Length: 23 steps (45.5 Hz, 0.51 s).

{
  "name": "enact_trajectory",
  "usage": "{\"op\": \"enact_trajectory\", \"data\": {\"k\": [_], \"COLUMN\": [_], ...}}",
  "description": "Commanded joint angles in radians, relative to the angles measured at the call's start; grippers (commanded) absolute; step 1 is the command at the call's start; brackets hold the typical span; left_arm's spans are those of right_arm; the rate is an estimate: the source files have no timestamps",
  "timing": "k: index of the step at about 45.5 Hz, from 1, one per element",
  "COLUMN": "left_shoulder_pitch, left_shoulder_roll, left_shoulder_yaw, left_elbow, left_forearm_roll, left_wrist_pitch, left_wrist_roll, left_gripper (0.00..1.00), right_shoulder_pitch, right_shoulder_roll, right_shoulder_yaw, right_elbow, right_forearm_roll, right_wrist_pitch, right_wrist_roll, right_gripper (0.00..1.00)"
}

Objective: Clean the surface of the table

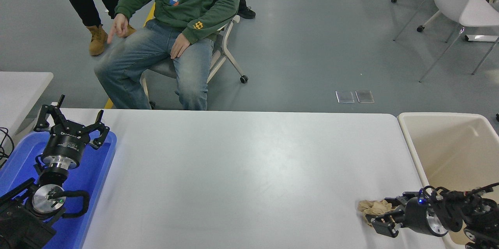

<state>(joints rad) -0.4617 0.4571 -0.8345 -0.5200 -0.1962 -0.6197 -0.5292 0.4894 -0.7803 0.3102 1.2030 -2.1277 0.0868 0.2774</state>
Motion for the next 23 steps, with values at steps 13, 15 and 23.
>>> {"op": "enact_trajectory", "data": {"k": [13,15,23], "left_shoulder_pitch": [0.000,0.000,0.000], "left_shoulder_roll": [0.000,0.000,0.000], "left_shoulder_yaw": [0.000,0.000,0.000], "left_elbow": [0.000,0.000,0.000], "left_forearm_roll": [0.000,0.001,0.000], "left_wrist_pitch": [0.000,0.000,0.000], "left_wrist_roll": [0.000,0.000,0.000], "left_gripper": [1.00,1.00,1.00], "right_shoulder_pitch": [-0.002,-0.002,-0.002], "right_shoulder_roll": [-0.036,-0.040,-0.066], "right_shoulder_yaw": [0.018,0.020,0.023], "right_elbow": [0.004,0.004,0.020], "right_forearm_roll": [0.034,0.044,0.118], "right_wrist_pitch": [0.031,0.031,0.031], "right_wrist_roll": [-0.009,-0.007,-0.001], "right_gripper": [0.00,0.00,0.00]}}
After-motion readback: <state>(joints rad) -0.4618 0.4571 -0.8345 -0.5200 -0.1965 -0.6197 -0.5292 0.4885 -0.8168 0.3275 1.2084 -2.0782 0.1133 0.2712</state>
